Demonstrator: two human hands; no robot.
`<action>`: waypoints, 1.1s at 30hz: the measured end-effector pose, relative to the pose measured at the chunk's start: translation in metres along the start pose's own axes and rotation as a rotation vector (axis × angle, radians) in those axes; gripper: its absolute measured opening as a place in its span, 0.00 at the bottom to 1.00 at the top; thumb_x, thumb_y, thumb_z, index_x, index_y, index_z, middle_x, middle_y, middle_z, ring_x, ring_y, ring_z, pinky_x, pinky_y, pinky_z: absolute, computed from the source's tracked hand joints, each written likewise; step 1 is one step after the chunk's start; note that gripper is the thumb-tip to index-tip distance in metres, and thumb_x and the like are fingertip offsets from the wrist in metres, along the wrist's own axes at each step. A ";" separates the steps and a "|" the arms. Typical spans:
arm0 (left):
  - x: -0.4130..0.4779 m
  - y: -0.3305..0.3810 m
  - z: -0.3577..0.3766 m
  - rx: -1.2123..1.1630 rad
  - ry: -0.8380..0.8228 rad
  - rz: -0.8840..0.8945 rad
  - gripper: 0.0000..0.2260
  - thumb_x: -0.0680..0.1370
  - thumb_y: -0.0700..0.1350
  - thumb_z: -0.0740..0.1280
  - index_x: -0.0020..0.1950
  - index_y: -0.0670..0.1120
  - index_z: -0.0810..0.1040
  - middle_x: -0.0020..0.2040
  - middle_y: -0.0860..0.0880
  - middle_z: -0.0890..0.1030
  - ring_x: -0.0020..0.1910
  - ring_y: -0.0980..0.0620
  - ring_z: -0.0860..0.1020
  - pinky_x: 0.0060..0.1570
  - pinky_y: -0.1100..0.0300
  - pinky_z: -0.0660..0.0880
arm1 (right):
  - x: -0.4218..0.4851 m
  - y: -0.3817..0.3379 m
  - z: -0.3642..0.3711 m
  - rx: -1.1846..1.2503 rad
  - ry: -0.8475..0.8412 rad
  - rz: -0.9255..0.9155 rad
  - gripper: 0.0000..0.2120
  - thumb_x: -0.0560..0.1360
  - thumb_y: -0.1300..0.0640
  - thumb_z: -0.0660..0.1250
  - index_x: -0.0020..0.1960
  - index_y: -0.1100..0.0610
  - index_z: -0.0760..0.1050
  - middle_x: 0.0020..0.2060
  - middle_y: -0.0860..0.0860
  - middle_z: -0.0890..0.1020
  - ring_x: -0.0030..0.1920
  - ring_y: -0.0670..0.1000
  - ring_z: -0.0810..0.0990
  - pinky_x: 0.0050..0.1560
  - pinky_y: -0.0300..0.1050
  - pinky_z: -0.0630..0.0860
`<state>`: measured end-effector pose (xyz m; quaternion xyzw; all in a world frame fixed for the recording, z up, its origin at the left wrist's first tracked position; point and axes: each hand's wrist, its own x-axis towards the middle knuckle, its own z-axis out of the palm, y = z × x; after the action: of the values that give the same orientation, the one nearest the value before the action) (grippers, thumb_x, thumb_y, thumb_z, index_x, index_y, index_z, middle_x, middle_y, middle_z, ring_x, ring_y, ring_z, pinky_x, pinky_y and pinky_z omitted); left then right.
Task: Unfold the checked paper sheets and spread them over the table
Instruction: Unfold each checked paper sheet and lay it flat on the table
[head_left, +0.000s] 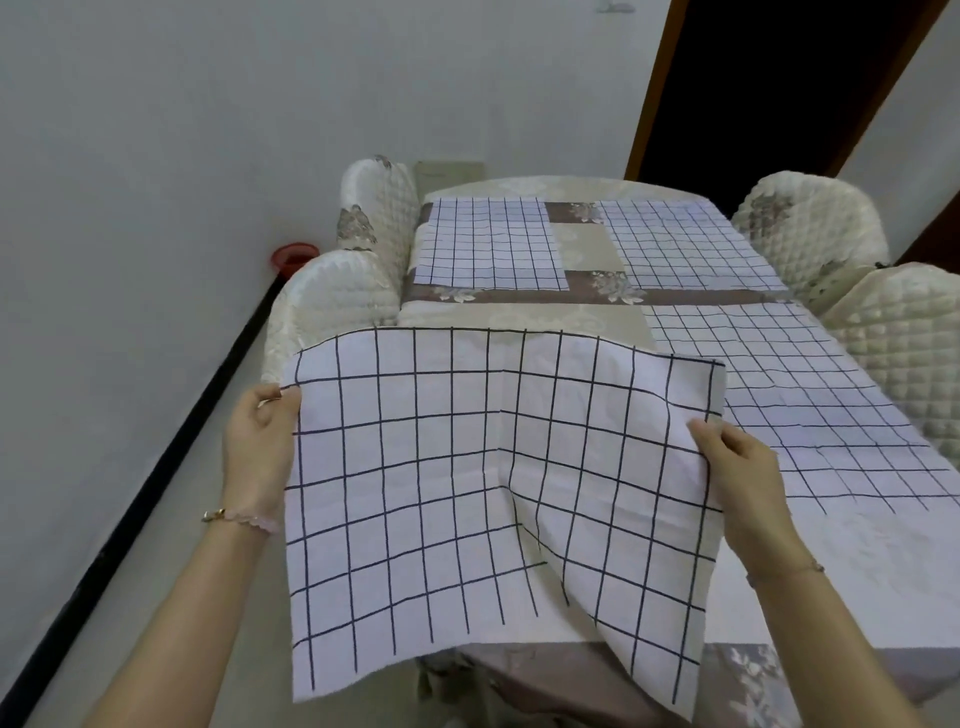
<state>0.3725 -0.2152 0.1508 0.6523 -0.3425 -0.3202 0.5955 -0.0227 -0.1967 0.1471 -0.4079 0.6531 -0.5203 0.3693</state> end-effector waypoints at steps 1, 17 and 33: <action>0.000 0.002 -0.003 0.003 0.016 0.014 0.06 0.77 0.47 0.64 0.52 0.48 0.74 0.35 0.55 0.77 0.37 0.57 0.74 0.45 0.58 0.71 | 0.002 -0.002 0.003 -0.009 -0.013 -0.012 0.22 0.77 0.53 0.65 0.36 0.68 0.61 0.34 0.55 0.62 0.38 0.54 0.59 0.34 0.44 0.56; 0.076 -0.002 -0.116 -0.049 0.148 0.024 0.07 0.77 0.45 0.65 0.54 0.46 0.77 0.45 0.49 0.80 0.50 0.50 0.76 0.55 0.53 0.73 | 0.002 -0.036 0.131 -0.049 -0.149 -0.119 0.17 0.77 0.55 0.64 0.35 0.65 0.67 0.32 0.55 0.62 0.33 0.51 0.60 0.33 0.43 0.58; 0.270 0.023 -0.206 -0.079 -0.124 0.128 0.06 0.78 0.44 0.64 0.41 0.51 0.76 0.40 0.53 0.78 0.38 0.60 0.75 0.40 0.66 0.72 | -0.050 -0.092 0.294 0.021 0.138 -0.127 0.19 0.73 0.51 0.67 0.40 0.68 0.70 0.36 0.56 0.69 0.38 0.53 0.67 0.40 0.49 0.65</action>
<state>0.6925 -0.3253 0.1885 0.5840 -0.4067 -0.3345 0.6178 0.2769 -0.2739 0.1861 -0.4077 0.6442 -0.5764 0.2943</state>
